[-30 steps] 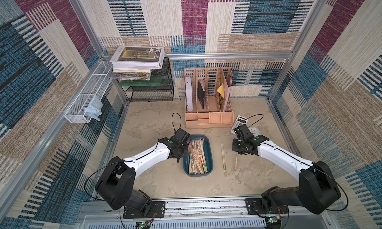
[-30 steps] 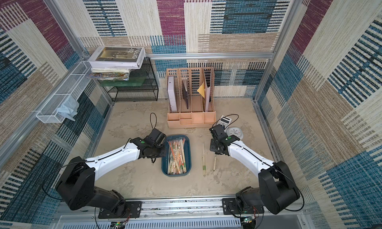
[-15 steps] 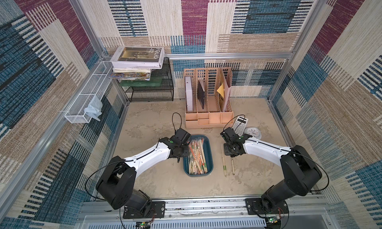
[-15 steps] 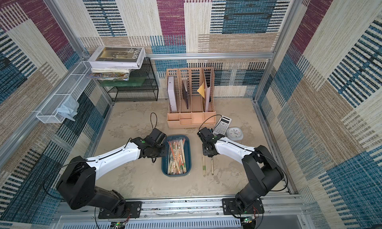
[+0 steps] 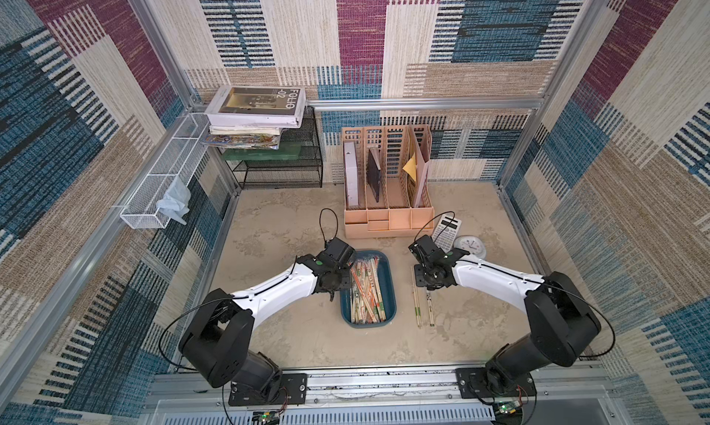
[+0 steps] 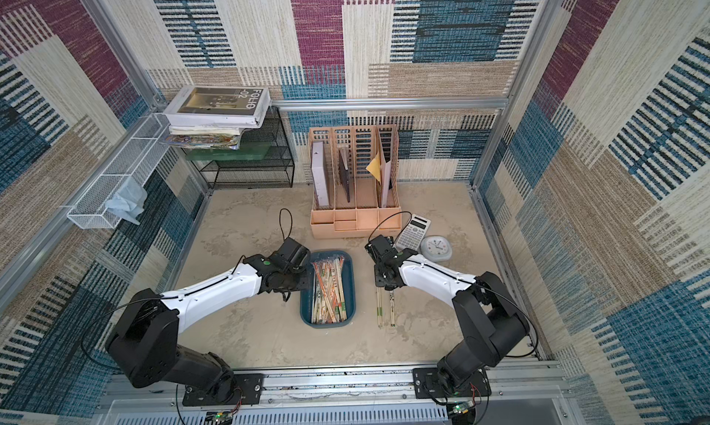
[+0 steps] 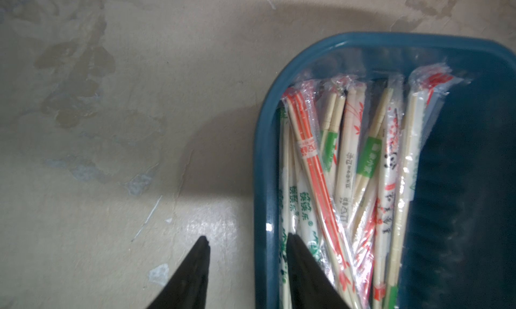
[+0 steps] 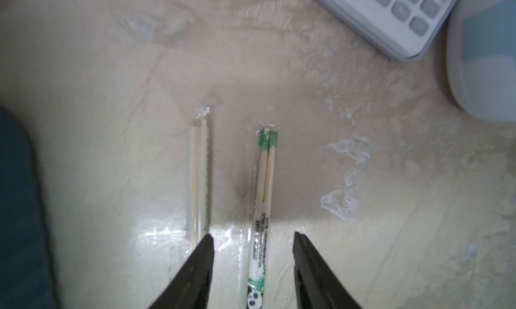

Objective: Take the paired disposable chopsticks out of the storage box
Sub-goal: Place the paired disposable chopsticks at the center of the board.

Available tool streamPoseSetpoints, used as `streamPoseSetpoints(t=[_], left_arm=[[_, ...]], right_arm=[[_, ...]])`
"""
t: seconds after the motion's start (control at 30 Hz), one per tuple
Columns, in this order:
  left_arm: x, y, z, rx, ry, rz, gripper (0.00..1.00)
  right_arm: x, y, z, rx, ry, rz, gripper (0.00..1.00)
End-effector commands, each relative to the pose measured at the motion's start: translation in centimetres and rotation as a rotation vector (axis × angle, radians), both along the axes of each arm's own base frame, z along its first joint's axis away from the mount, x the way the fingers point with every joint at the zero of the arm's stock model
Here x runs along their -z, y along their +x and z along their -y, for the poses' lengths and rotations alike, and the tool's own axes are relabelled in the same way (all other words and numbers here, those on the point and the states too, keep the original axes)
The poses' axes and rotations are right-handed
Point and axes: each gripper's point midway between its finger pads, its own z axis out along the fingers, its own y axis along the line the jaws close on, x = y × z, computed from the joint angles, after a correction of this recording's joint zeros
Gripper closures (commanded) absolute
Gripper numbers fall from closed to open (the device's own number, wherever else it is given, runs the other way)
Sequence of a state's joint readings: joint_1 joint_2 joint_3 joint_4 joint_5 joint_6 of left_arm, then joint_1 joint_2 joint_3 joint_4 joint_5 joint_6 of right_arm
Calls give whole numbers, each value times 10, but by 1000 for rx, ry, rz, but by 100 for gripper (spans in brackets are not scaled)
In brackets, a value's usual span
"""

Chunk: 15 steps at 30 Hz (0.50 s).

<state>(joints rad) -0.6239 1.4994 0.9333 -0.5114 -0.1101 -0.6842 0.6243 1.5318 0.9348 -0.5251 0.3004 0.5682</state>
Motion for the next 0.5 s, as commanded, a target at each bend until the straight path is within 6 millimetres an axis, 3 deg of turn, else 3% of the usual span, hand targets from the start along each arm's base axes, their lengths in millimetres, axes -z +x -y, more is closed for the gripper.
streamPoseSetpoints(t=[0.0, 0.23, 0.33, 0.47], left_arm=[[-1, 1, -3, -15, 9, 9, 53], [-3, 3, -3, -20, 7, 22, 54], [-4, 3, -3, -21, 7, 23, 54], [-6, 3, -5, -26, 10, 34, 54]], right_arm=[[-24, 6, -15, -14, 84, 42, 50], [-80, 13, -74, -129, 225, 126, 48], [-86, 12, -104, -188, 222, 126, 48], [-79, 6, -139, -255, 231, 102, 48]])
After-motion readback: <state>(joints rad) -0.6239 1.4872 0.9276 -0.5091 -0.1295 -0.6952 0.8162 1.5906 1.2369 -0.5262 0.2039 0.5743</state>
